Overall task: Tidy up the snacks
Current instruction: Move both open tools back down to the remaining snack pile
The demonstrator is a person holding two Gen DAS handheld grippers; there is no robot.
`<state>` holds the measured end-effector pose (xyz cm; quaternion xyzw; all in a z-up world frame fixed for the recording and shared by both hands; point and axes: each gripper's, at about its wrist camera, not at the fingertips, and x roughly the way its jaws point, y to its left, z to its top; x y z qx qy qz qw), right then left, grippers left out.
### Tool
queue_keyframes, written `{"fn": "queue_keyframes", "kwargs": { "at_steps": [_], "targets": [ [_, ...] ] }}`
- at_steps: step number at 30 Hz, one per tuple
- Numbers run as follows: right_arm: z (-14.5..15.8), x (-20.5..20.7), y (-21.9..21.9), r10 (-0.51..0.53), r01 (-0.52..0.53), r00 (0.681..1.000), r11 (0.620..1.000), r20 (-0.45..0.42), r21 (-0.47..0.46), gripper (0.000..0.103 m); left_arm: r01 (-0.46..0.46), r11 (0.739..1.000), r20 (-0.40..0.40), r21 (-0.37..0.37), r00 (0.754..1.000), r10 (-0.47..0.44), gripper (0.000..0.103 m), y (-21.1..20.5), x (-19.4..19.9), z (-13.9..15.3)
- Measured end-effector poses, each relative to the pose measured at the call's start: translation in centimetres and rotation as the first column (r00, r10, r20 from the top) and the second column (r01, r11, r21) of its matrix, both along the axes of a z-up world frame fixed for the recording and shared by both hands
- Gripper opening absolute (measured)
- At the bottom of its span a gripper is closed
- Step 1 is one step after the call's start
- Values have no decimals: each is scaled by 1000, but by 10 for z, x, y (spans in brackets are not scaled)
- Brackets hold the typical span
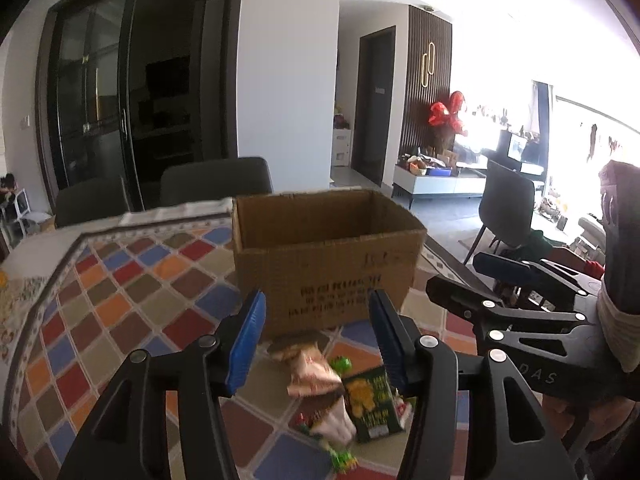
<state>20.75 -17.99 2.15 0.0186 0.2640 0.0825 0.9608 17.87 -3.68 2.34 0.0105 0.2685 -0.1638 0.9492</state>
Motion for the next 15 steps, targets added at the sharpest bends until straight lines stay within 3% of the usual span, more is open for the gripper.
{"fn": "queue_keyframes", "kwargs": {
  "at_steps": [15],
  "targets": [
    [-54,-47,6,20,-20,994,1000,-106,-2,67,15,1000,-112,-12,994,-17,53,3,-41,-57]
  ]
}}
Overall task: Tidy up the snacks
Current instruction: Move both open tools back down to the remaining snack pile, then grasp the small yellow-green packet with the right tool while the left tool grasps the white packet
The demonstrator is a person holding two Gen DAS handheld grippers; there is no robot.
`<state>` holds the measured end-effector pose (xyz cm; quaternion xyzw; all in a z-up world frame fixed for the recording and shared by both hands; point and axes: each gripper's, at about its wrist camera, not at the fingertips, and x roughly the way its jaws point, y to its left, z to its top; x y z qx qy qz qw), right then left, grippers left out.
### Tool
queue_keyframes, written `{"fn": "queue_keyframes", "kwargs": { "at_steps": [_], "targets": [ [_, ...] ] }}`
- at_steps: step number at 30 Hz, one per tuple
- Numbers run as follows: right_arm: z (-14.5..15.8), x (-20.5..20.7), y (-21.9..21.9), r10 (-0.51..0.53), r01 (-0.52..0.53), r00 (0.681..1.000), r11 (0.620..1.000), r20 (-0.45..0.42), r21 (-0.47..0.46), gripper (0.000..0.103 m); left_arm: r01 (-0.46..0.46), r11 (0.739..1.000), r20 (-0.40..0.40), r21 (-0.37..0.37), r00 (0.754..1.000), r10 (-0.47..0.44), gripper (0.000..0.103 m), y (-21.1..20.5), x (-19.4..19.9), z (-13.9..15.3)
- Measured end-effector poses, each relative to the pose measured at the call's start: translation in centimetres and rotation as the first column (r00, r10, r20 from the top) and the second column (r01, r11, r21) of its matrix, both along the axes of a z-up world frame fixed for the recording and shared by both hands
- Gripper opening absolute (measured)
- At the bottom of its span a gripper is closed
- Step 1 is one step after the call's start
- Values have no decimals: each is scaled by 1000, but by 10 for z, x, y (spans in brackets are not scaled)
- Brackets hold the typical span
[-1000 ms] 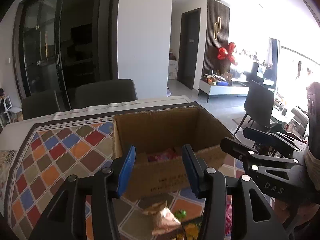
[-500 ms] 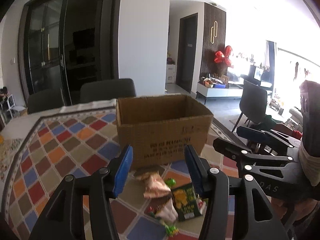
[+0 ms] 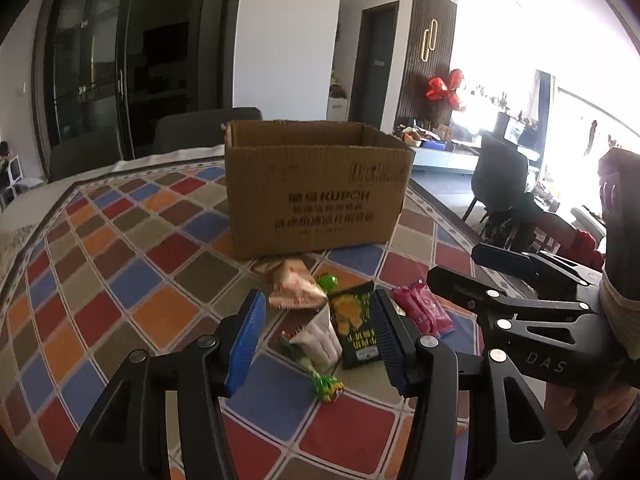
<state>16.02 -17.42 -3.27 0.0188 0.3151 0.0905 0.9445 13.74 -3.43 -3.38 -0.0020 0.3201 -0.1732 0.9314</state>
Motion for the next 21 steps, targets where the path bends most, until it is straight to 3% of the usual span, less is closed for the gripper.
{"fn": "queue_keyframes", "kwargs": {
  "at_steps": [7,17,21],
  "targets": [
    [-16,-11,-2,0,-1,1000,1000,-16,-19,67,-9,1000,14,5,1000,9,53,-2,-7,-20],
    [-45,3,-4,-8,6,997,1000,-73,-28,66,-17,1000,-89,8,996,18,53,-7,17,-53],
    [-57,12,-7,-5,4,994,1000,-110,-15,61,-16,1000,-113,15,993,18,53,-10,24,-62]
  ]
}}
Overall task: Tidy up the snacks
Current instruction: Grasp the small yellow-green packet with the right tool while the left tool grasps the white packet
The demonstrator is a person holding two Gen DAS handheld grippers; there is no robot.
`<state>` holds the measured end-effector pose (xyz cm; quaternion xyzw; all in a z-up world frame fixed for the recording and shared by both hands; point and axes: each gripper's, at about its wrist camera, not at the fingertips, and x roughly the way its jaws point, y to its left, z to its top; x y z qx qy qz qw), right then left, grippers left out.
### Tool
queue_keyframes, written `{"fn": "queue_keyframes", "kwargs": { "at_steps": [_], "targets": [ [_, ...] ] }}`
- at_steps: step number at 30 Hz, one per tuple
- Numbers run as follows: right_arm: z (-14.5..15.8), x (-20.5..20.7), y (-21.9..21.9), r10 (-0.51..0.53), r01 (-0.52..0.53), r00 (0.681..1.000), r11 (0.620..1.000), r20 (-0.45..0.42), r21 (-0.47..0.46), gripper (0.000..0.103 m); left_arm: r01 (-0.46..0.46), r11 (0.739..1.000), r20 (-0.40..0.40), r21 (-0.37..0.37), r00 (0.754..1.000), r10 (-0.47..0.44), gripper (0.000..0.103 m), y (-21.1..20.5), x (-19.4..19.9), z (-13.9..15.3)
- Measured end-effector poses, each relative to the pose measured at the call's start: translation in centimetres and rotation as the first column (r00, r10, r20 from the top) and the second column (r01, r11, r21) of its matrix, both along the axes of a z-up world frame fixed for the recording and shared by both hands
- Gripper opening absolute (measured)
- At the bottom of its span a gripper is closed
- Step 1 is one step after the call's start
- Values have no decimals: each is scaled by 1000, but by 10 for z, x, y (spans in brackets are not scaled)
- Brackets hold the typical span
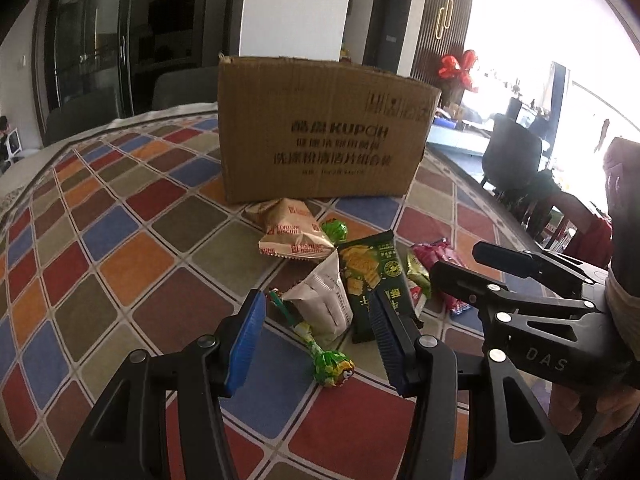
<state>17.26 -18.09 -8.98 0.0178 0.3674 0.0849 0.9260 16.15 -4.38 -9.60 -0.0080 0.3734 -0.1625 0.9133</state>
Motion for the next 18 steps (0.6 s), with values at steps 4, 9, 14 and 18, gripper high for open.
{"fn": "queue_keyframes", "kwargs": {
  "at_steps": [4,9,14,18],
  "targets": [
    [-9,7,0,7,-7,1000,1000,-24,1,54,-3,1000,-10,4,1000,3,53,-2,7,-5],
    [-15,12,3,28,-28,999,999,-30,-18,50,3,1000,-10,9,1000,-3,52,-4,13,-9],
    [-22,21,4,43,-44,998,999,-51,-18,46,19,1000,-24,7,1000,-19,47,-7,20,-14],
    [-29,28,1,48,-47,996,999,-75,11,43,27,1000,-35,1,999,-27,42,-10,24,-17]
  ]
}}
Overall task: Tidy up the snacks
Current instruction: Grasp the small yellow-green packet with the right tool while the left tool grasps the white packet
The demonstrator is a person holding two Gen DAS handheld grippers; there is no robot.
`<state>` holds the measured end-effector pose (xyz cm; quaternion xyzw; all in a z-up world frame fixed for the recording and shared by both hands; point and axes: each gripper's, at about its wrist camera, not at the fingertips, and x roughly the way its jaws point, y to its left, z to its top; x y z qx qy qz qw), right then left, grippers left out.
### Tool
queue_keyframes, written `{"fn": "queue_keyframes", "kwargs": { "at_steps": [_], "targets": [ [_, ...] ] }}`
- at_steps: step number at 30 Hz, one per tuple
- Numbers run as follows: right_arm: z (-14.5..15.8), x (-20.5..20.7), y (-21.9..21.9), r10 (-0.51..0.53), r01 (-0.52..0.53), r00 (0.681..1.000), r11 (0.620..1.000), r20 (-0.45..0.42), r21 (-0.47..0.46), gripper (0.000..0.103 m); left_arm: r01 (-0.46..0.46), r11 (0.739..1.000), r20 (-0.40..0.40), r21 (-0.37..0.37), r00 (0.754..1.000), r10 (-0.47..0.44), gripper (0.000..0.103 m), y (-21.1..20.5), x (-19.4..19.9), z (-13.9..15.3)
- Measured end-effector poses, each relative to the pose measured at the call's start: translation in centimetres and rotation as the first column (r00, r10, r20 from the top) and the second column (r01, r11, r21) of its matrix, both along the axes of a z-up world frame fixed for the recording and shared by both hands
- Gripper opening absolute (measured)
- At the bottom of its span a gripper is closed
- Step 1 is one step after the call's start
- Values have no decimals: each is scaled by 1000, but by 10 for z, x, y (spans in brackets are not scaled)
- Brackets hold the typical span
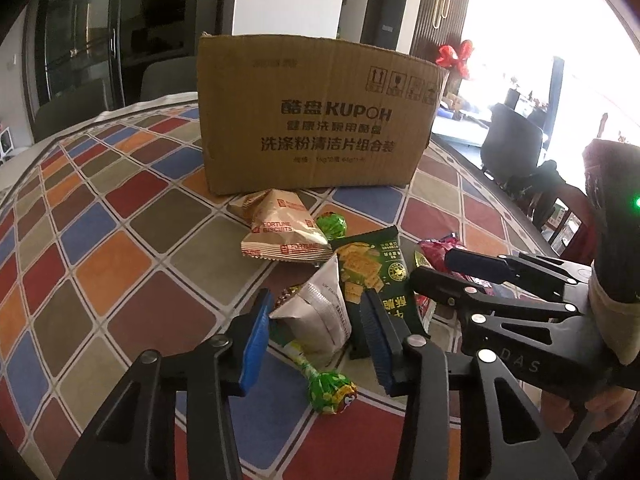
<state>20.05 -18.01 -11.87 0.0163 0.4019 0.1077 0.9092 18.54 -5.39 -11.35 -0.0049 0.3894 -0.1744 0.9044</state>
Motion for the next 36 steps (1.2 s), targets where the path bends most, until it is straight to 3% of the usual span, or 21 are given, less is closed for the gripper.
{"fn": "queue_keyframes", "kwargs": {
  "at_steps": [9,13,23,25,36],
  "targets": [
    [-6,9,-5,4,-3,1000,1000,-25,23,39,16,1000,-17,-12,1000,-16,34,-5,6,-4],
    [-5,11,-3,23,-22,999,999,-32,34,30,15,1000,-22,-20,1000,-16,34,-5,6,-4],
    [-2,7,-6,4,-3,1000,999,-17,38,20,10,999,-4,-31,1000,-10,32,-4,2,3],
    [1,4,-7,4,-4,1000,999,-11,48,6,7,999,3,-35,1000,-7,32,-3,1,6],
    [14,-8,-10,-1,-1,1000,997,26,73,6,18,999,55,-50,998,-15,31,-6,-9,26]
  ]
}}
